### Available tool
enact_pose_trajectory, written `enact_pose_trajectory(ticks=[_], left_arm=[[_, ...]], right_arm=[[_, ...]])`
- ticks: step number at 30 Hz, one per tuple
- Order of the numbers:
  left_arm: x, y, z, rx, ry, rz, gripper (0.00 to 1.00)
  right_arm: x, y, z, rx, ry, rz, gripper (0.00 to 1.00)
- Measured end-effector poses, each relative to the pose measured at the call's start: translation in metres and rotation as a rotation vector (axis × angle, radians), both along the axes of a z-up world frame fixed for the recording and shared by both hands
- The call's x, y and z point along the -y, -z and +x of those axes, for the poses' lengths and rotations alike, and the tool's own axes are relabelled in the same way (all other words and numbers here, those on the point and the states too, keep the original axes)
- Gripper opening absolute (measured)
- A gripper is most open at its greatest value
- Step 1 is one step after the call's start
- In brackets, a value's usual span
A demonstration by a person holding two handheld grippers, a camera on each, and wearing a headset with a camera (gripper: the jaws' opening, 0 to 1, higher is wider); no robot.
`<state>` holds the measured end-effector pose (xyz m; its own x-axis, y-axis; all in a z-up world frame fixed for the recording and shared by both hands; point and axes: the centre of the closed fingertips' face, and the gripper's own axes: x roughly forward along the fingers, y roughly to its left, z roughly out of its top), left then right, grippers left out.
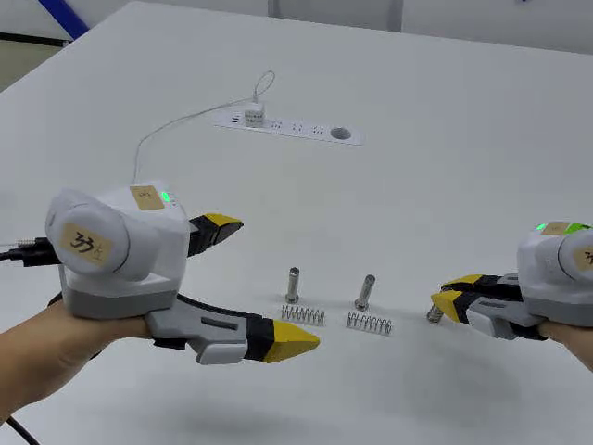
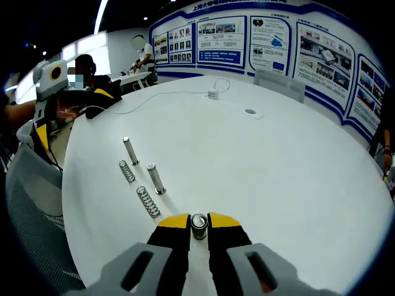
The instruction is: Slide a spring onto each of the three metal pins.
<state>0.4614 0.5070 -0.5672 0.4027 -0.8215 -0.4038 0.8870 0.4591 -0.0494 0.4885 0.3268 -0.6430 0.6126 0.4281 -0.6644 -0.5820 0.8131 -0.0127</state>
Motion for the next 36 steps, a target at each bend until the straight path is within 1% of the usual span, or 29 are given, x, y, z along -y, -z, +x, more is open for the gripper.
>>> enact_pose_trajectory(ticks=[6, 8, 13, 19, 23, 29, 36], left_arm=[[0.0, -0.001, -0.002, 0.0, -0.001, 0.0, 1.0], [0.0, -0.002, -0.002, 0.001, 0.0, -0.001, 1.0], [0.003, -0.007, -0.002, 0.004, -0.003, -0.021, 1.0], [0.005, -0.009, -0.003, 0.011, 0.005, -0.018, 1.0], [0.005, -0.01, -0.004, 0.012, 0.006, -0.016, 1.0], [0.005, -0.012, -0.004, 0.018, 0.004, -0.018, 1.0], [0.005, -0.016, -0.004, 0.029, 0.007, -0.016, 1.0]], right_arm=[[-0.003, 0.004, -0.001, -0.009, -0.006, -0.007, 0.11], [-0.003, 0.004, 0.0, -0.006, -0.006, -0.009, 0.11], [-0.002, 0.004, -0.001, -0.006, -0.014, -0.025, 0.12], [-0.002, 0.001, -0.002, -0.002, -0.018, -0.029, 0.12], [0.0, -0.004, -0.001, 0.01, -0.016, -0.032, 0.15], [-0.001, -0.009, 0.0, 0.021, -0.016, -0.031, 0.15], [-0.006, -0.024, 0.0, 0.051, -0.026, -0.03, 0.15]])
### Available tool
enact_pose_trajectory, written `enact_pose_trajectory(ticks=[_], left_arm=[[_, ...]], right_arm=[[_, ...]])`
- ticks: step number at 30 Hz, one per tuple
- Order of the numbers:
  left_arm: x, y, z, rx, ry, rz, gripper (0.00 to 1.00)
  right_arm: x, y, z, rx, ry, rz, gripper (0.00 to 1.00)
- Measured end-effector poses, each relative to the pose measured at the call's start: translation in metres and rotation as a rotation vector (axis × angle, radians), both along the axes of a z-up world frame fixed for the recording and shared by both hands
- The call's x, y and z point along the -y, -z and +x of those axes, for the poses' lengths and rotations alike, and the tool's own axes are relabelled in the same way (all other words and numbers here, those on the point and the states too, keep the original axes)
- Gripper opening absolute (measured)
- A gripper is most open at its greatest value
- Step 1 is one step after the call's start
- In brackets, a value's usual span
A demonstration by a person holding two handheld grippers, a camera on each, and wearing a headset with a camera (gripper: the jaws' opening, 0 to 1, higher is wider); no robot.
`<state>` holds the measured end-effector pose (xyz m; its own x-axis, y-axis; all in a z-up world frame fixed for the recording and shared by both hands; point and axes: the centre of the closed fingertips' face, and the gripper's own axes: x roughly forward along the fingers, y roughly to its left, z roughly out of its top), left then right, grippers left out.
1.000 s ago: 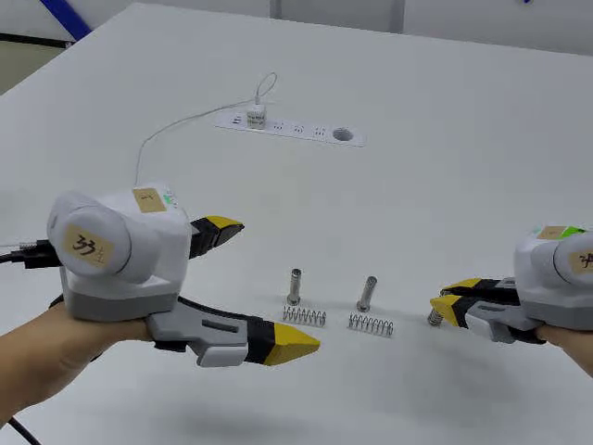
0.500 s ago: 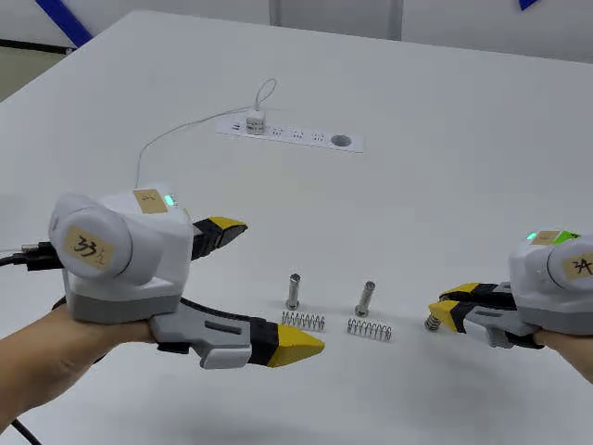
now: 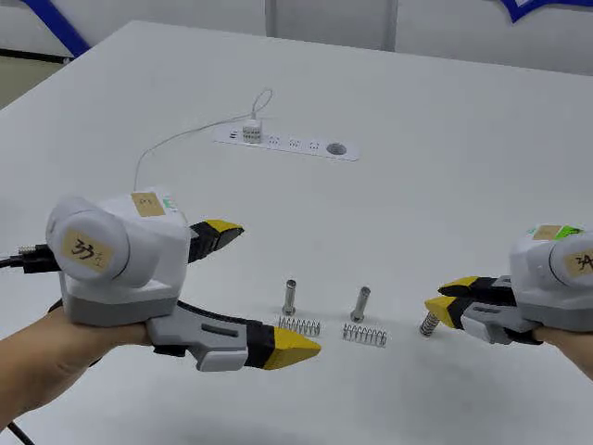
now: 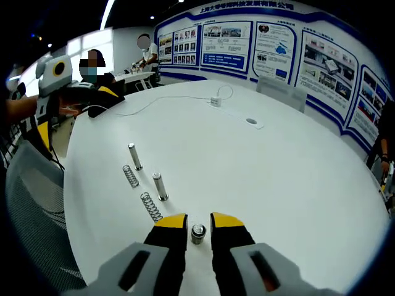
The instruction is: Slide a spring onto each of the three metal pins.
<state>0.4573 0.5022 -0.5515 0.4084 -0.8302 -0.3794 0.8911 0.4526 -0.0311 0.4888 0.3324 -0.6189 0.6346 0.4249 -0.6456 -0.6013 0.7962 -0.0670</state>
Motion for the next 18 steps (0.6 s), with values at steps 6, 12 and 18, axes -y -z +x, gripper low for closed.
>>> enact_pose_trajectory(ticks=[6, 12, 18], left_arm=[[0.0, -0.002, 0.0, 0.007, 0.001, -0.005, 1.0], [0.0, -0.002, 0.001, 0.008, 0.0, -0.005, 1.0], [-0.001, -0.003, 0.001, 0.01, -0.001, -0.013, 1.0]], right_arm=[[-0.008, -0.011, -0.002, 0.019, -0.02, 0.0, 0.16], [-0.015, -0.013, -0.002, 0.025, -0.047, -0.009, 0.17], [-0.028, -0.013, -0.006, 0.022, -0.079, -0.003, 0.17]])
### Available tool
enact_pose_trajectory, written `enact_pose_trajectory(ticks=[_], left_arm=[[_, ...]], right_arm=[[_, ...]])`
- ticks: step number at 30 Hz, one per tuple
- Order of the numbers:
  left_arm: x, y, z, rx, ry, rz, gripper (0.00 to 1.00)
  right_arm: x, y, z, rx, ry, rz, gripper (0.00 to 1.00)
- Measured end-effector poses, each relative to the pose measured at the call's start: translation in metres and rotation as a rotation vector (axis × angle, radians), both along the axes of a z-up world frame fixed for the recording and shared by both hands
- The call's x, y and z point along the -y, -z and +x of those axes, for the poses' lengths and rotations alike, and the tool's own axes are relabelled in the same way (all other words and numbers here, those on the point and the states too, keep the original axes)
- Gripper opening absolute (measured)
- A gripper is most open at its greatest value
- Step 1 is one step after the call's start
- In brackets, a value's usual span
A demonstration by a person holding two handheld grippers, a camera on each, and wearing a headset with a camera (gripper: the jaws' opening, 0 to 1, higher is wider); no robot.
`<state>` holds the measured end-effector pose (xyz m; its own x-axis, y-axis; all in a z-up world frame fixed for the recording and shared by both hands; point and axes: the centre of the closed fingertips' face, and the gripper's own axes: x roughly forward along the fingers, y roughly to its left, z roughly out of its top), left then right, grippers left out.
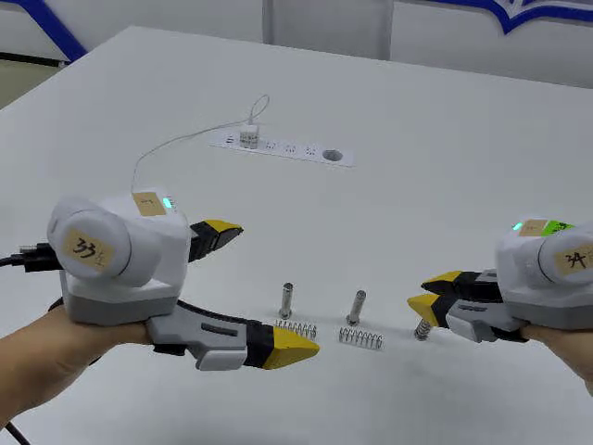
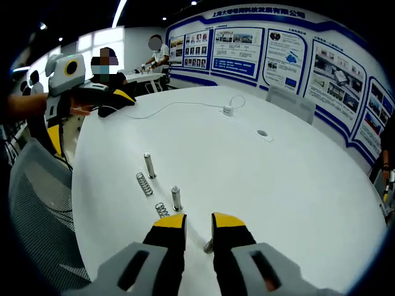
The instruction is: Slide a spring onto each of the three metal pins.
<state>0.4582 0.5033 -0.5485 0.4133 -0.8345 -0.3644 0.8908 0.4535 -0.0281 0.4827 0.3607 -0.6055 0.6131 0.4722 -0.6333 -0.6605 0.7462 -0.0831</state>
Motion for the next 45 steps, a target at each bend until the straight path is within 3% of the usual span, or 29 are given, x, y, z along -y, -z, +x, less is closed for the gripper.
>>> enact_pose_trajectory(ticks=[14, 45], left_arm=[[-0.009, 0.008, 0.001, -0.019, -0.017, 0.007, 1.0], [-0.015, 0.021, 0.001, -0.048, -0.025, 0.039, 1.0]], right_arm=[[-0.026, 0.018, -0.008, -0.039, -0.094, -0.014, 0.17], [-0.044, 0.069, -0.012, -0.142, -0.184, -0.07, 0.17]])
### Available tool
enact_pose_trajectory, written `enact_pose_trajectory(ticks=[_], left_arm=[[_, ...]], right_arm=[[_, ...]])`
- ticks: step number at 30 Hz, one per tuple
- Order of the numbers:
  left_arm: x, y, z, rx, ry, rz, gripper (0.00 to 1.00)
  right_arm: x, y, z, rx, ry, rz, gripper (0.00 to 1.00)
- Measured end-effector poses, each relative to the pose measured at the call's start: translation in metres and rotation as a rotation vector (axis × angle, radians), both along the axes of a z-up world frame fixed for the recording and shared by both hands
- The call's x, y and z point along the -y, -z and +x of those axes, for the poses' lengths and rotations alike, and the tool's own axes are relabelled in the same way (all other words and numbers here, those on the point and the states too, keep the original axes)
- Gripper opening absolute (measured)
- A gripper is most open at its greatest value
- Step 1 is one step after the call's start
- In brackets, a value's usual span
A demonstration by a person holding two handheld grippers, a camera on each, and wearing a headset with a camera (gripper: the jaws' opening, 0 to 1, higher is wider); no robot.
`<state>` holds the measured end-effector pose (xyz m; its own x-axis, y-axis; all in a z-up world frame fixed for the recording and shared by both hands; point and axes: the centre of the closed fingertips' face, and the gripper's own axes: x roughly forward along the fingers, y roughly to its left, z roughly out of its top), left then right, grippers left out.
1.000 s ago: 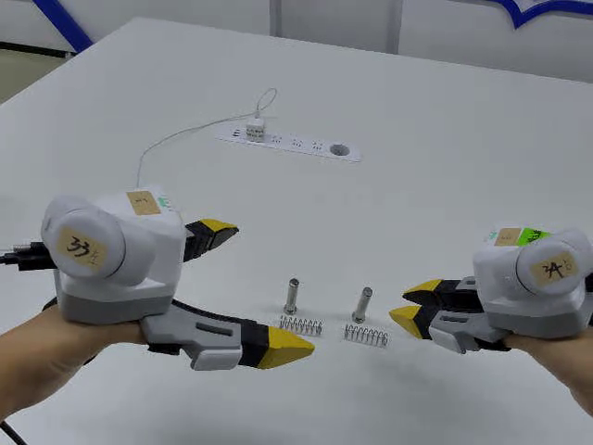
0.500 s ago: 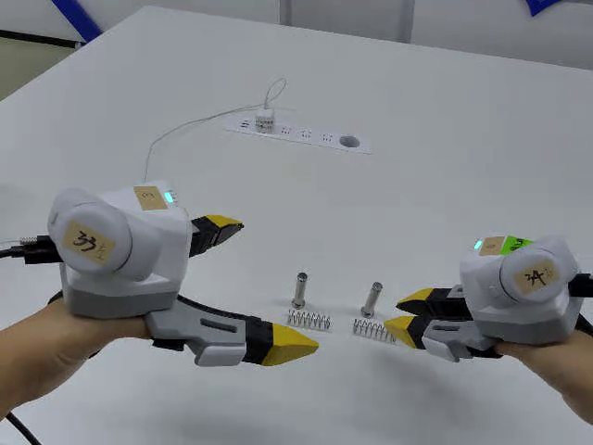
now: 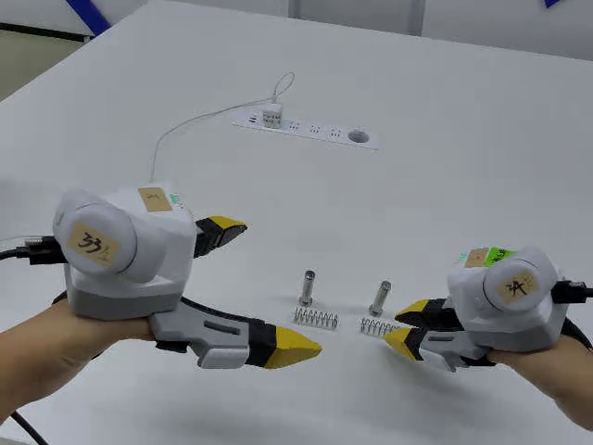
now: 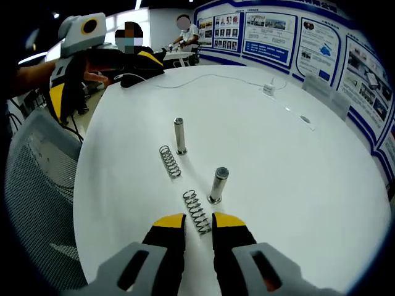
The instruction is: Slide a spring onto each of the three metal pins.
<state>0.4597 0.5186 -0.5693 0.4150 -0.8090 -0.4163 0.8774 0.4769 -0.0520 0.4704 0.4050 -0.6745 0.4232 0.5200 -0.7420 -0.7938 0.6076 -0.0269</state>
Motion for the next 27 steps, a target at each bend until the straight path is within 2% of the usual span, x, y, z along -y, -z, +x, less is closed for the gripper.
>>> enact_pose_trajectory(ticks=[10, 17, 27], left_arm=[[-0.004, 0.003, -0.002, -0.009, -0.006, 0.009, 1.0], [-0.002, 0.004, -0.003, -0.011, -0.001, 0.01, 1.0], [0.0, 0.001, -0.002, -0.006, 0.001, 0.006, 1.0]], right_arm=[[0.0, 0.009, -0.001, -0.029, -0.013, -0.014, 0.17], [0.002, 0.012, -0.006, -0.039, -0.03, -0.022, 0.17], [-0.001, 0.012, -0.007, -0.046, -0.023, 0.008, 0.13]])
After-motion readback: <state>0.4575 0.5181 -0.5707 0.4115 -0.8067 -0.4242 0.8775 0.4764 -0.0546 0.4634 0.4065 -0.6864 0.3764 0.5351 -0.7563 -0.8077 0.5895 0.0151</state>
